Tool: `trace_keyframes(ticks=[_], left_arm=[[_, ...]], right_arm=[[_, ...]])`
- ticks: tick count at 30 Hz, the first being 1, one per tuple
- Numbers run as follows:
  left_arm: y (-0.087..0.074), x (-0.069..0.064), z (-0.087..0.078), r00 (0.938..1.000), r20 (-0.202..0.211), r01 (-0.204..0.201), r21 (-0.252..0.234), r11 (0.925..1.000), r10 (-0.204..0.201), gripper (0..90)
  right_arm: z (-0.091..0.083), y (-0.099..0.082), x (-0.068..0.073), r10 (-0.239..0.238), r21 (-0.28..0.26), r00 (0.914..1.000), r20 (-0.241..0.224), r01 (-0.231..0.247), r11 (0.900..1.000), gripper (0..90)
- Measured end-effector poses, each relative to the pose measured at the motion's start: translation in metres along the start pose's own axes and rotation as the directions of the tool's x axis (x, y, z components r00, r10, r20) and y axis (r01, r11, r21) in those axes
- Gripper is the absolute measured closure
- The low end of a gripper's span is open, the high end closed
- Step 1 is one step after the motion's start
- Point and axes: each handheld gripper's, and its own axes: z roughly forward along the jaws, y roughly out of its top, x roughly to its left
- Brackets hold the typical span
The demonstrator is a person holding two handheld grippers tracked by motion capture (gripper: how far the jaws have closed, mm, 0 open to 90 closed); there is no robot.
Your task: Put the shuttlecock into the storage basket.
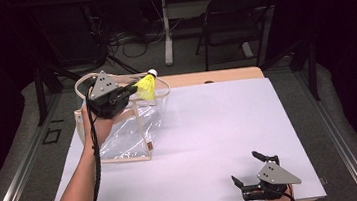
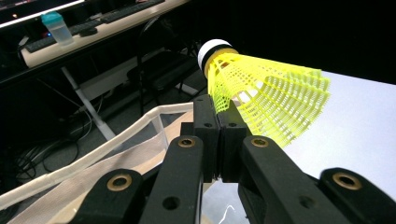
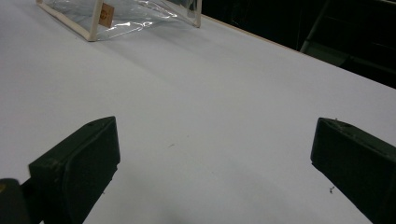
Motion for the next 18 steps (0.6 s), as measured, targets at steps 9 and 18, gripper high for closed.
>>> trace_keyframes(ticks=[9, 18], left_arm=[[-0.003, 0.007, -0.004, 0.9996, -0.02, 0.021, -0.008, 0.9997, -0.021, 88.9], [-0.006, 0.016, -0.009, 0.998, -0.046, 0.043, -0.022, 0.9988, -0.044, 88.9]], right_arm=[[0.0, 0.0, 0.0, 0.0, 0.002, 1.0, 0.001, 0.0, 1.0, 0.9], [-0.001, 0.0, 0.0, 0.0, 0.004, 1.0, 0.003, 0.0, 1.0, 1.0]])
